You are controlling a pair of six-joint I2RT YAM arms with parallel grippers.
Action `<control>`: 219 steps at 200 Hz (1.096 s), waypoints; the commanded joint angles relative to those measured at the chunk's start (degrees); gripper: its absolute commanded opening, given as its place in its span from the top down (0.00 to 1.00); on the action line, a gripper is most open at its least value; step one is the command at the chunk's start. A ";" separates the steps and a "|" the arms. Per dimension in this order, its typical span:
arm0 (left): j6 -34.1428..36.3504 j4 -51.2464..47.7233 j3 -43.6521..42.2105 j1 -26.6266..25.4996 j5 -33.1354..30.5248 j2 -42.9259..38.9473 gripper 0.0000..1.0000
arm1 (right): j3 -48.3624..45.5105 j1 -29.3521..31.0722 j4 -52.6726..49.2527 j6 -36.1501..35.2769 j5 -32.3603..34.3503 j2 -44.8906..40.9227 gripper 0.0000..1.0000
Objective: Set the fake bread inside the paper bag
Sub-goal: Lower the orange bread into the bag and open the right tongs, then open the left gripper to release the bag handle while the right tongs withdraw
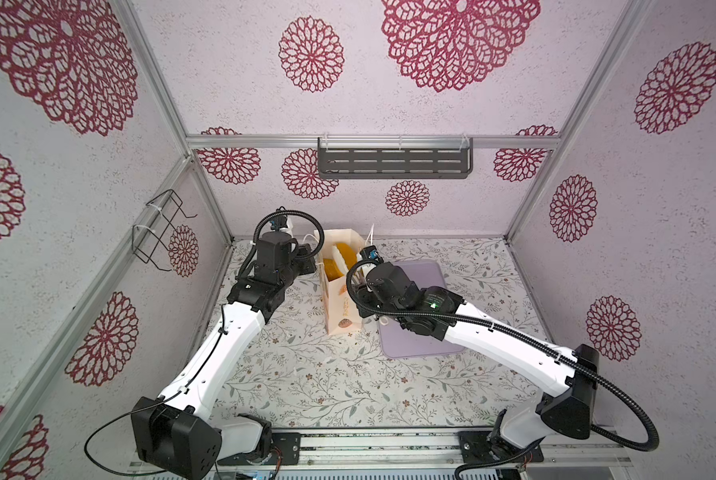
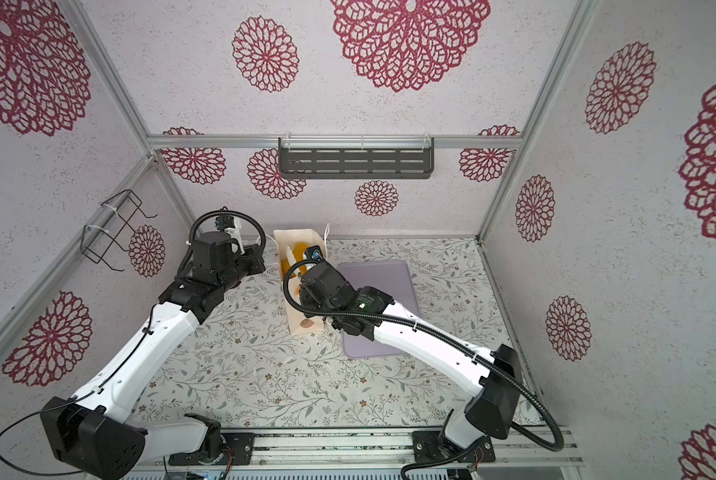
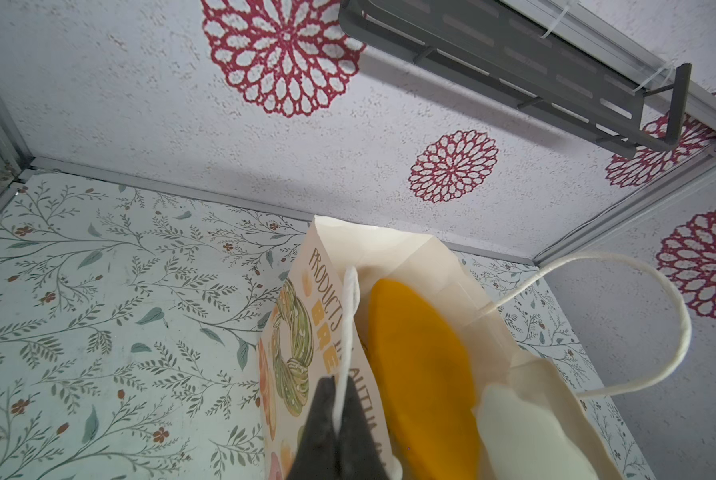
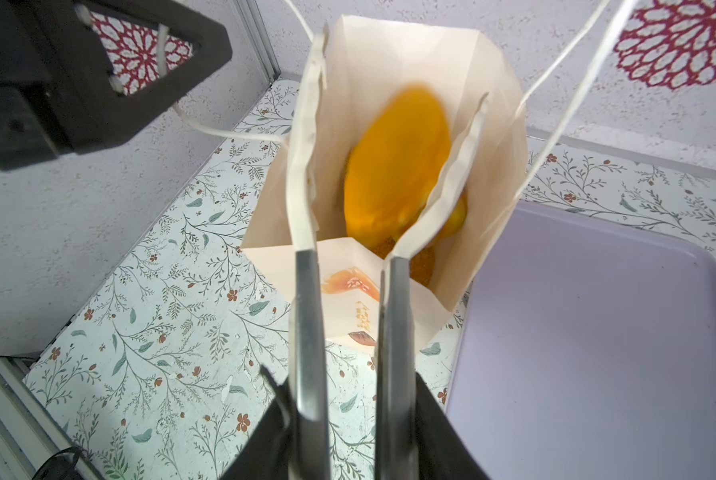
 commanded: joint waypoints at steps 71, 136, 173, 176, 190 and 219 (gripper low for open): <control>0.27 0.78 -0.38 -0.40 0.09 -1.32 1.00 | 3.24 0.33 3.48 -0.16 2.22 -2.82 0.59; 0.15 0.23 -0.11 -0.42 -0.68 -1.50 0.88 | 2.76 0.22 5.78 -2.68 2.62 -4.91 0.59; -0.03 0.40 -0.20 -0.39 -1.00 -1.86 0.76 | 2.57 0.08 6.11 -4.31 4.12 -5.90 0.59; 0.05 0.41 -0.20 -0.41 -1.07 -1.86 0.75 | 2.55 0.04 6.11 -4.42 4.27 -6.07 0.59; 0.00 0.31 -0.23 -0.36 -1.58 -1.84 0.72 | 2.19 -0.18 6.34 -4.81 4.59 -6.58 0.59; -0.12 -0.36 0.01 -0.46 -2.89 -1.93 0.51 | 0.91 -0.79 7.31 -6.24 4.59 -8.35 0.59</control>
